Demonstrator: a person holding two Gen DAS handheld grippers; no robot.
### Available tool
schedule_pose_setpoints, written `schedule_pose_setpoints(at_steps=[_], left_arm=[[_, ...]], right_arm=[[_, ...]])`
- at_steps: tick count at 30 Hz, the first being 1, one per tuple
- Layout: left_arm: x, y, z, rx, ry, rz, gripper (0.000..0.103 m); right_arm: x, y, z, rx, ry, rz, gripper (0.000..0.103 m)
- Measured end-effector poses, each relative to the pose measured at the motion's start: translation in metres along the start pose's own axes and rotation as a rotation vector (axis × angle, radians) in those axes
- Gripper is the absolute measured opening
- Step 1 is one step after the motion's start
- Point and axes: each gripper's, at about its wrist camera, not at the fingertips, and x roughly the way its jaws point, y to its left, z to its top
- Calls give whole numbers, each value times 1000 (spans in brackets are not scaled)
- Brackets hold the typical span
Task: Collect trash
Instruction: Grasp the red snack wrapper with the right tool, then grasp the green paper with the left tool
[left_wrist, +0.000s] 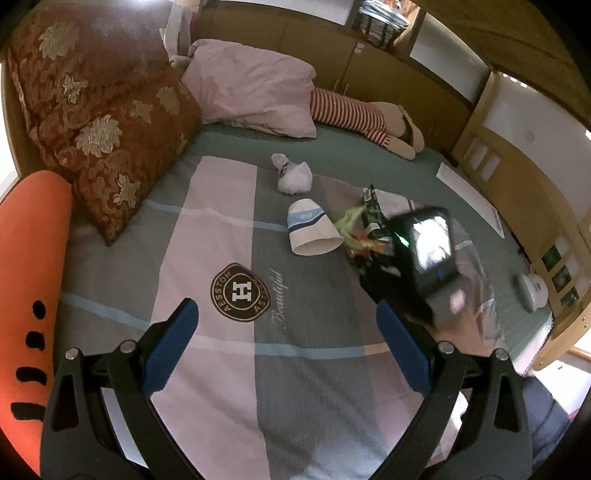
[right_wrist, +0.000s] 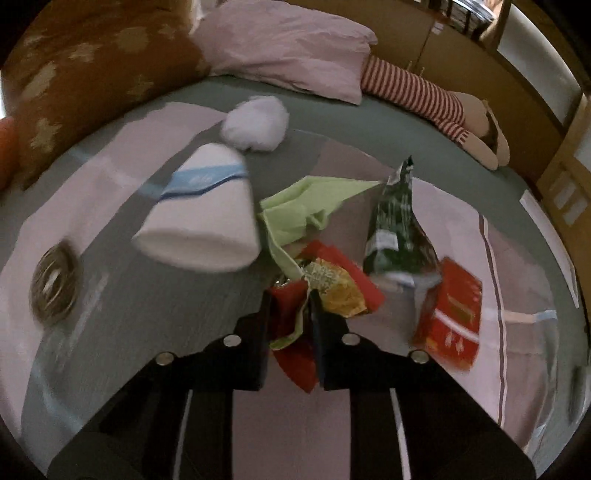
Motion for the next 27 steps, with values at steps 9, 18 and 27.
schedule_pose_setpoints(at_steps=[9,18,27], left_arm=[[11,-13,-12,57,58,12,97],[48,-43,-51,256,230,19,97],[112,-55,-75,157,341,-11,78]], right_arm=[[-123,39,-82,-31,-40,266,20],[-141,66,-119,-174,24,222,60],[-168,34,-124,-33,-5,214,81]])
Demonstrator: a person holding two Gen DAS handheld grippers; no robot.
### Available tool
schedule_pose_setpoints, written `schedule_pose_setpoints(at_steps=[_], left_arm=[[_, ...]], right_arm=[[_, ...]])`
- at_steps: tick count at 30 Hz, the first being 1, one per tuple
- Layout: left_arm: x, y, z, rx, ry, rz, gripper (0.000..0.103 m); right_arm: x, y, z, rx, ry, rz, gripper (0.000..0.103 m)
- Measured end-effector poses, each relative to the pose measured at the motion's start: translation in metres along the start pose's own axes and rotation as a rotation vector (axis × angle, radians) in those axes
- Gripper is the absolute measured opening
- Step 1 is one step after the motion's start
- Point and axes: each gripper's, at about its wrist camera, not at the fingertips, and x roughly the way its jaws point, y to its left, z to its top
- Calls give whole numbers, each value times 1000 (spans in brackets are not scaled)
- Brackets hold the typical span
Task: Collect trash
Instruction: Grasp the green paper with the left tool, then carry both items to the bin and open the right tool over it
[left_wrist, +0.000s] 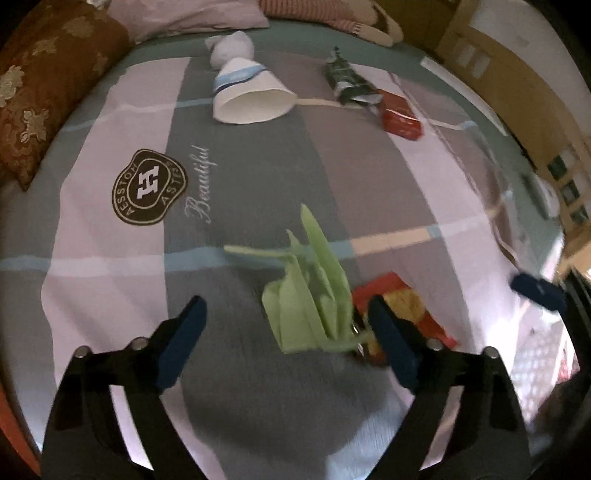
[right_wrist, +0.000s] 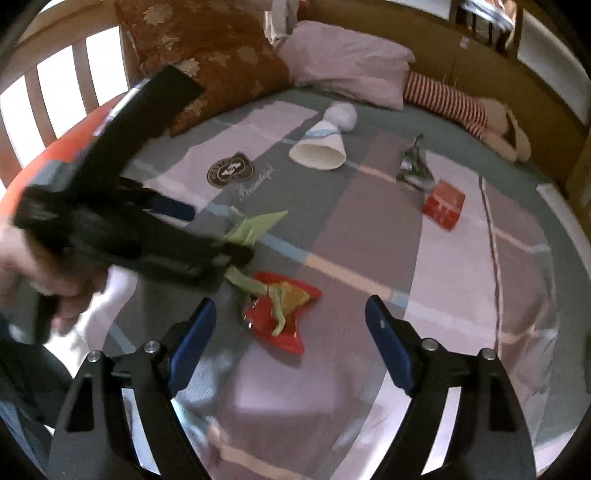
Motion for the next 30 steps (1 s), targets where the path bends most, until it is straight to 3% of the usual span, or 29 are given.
schedule_pose_setpoints(at_steps=[1,3,4,8,13,16,17,18,19,22,30], left_arm=[[5,0,1,-12,9,-12,60],[15,3,3,-40,45,-47,37],[14,5,3,-55,37,-46,34],[-19,10,11,-86,-31,-120,32],[-93,23,15,-114,-193,-202,32],[-122,28,11,-117,-268,-200,32],[-132,30,8,-117,-294,-186,32],[-138,33,7,-113,-306,-178,33],[-142,33,6,-103,-314,-167,33],[-146,31,6,-71,-317,-135,33],[-148,34,2,-61,-325,-109,33]], right_arm=[[0,0,-1,0,1,2,81],[0,-3,-3,-4,0,10,81],[1,-3,-3,-5,1,12,81],[10,-8,-3,16,14,54,81],[34,-6,1,41,36,90,81],[61,-11,4,103,100,101,81],[70,-13,4,119,137,111,73],[74,-14,4,128,158,118,46],[73,-13,7,135,163,113,35],[49,-9,16,133,92,104,24],[-48,-21,28,219,-231,-47,23]])
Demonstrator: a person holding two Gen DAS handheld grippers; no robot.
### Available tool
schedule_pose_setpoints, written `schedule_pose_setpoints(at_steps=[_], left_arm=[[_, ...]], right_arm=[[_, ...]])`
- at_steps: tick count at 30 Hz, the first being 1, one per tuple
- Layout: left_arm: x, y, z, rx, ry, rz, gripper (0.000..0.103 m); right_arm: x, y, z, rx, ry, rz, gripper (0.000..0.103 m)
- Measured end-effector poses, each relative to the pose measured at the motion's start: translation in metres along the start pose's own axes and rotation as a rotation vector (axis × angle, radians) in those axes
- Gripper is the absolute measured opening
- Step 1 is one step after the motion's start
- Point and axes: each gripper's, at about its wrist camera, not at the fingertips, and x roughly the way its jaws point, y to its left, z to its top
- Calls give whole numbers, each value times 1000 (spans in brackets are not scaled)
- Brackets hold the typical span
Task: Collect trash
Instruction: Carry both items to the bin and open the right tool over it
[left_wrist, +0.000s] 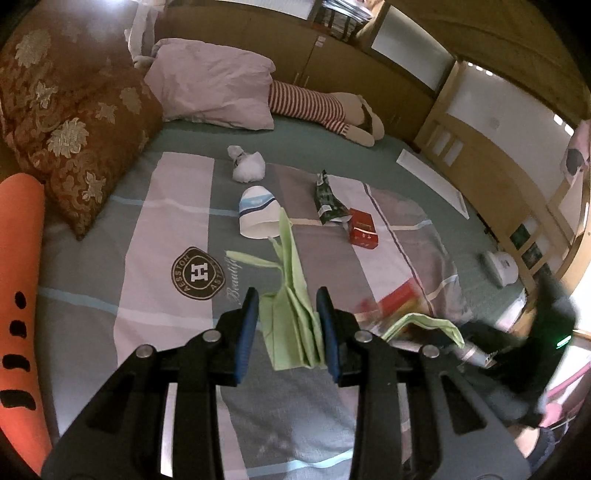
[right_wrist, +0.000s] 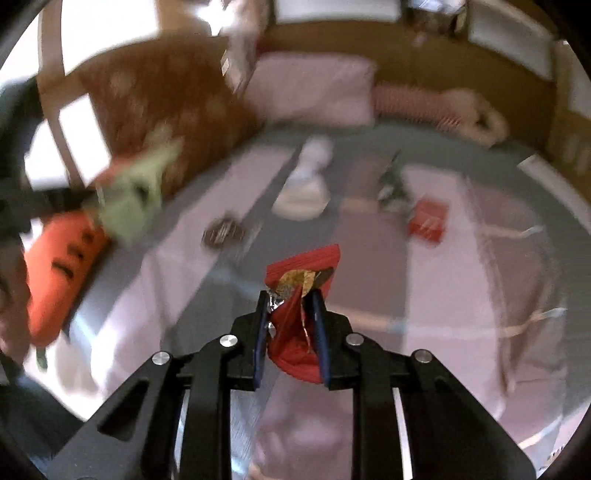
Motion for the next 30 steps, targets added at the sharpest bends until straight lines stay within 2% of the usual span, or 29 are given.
schedule_pose_setpoints(at_steps=[2,5,20,23,27,30], left_arm=[[3,-3,-2,13,0,8,33],[7,-4,-4,19,8,12,33],[24,-15,-9,49,46,32,33],[29,-23,-12,64,59,23,33],[36,-39,-21,99,81,8,33],[40,-60,-30,147,102,-24,33]], right_arm=[[-14,-9,3,32,-69,-35,23],[-18,-16,6,36,-98,-58,23],[-22,-20,7,29,-89,-58,23],[-50,-29,3,59,-134,-63,23],[-115,-60,-26,129,-198,-111,23],[-180,-101,-65,183,-232,-229,23]])
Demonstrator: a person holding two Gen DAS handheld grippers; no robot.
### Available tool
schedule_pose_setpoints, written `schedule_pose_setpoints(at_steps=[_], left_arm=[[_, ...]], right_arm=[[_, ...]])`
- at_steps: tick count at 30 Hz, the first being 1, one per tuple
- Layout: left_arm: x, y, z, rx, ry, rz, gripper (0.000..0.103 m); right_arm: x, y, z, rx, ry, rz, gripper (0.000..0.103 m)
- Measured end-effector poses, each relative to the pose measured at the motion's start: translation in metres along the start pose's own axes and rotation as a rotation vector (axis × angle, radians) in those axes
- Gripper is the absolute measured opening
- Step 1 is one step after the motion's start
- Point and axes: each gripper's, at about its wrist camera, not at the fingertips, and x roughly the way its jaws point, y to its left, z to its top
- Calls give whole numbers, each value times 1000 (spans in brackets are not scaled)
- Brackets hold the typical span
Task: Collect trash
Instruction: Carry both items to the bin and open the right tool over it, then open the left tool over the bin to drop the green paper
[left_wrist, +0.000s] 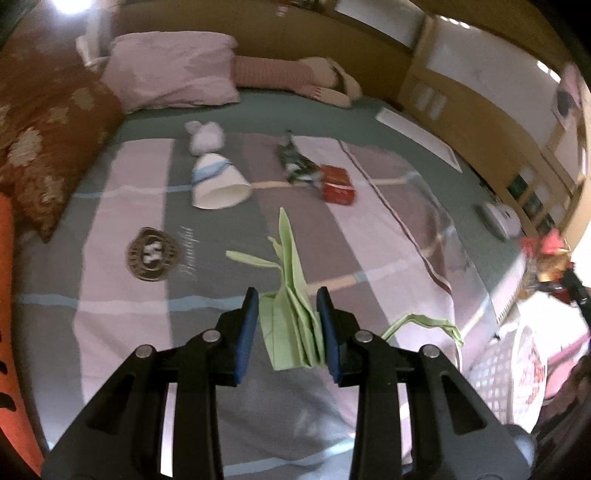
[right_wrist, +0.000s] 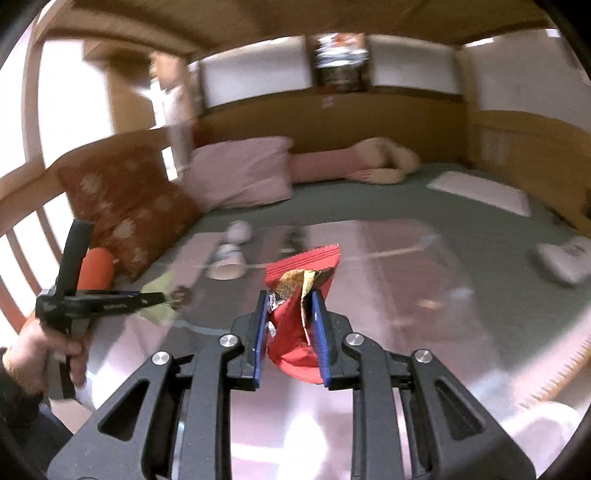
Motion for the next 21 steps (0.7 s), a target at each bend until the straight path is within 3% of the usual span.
schedule_pose_setpoints(at_steps=[4,7,9,11,12,15,17,18,19,21], left_arm=[[4,-48,-11,86,31,-89,33],[7,-98,-21,158,68,-170,33],[9,-147,-32,222,114,-261,33],[11,-196,-44,289,156,-336,33],[10,-225,-52,332,181,-372,33],[11,-303,-73,439,247,-488,36],[15,-345,-86,502,301,-541,51],[17,-355,-91,515,305,-537,75],[19,-361,-93,515,295,-520,90],[23,-361,-90,480,262,-478,91]], right_arm=[[-72,-93,-39,135,8,-197,23],[-89,-133,-73,195,83,-274,28],[-93,-151,-92,230,164,-295,58],[-120,-164,-97,284,94,-350,64],[-131,-166,-95,306,55,-364,72],[-158,-164,-76,330,-49,-401,80],[-163,-153,-59,302,-80,-382,82],[-163,-144,-52,281,-95,-368,82],[-163,-142,-49,267,-102,-358,82],[-155,-137,-44,235,-103,-333,84]])
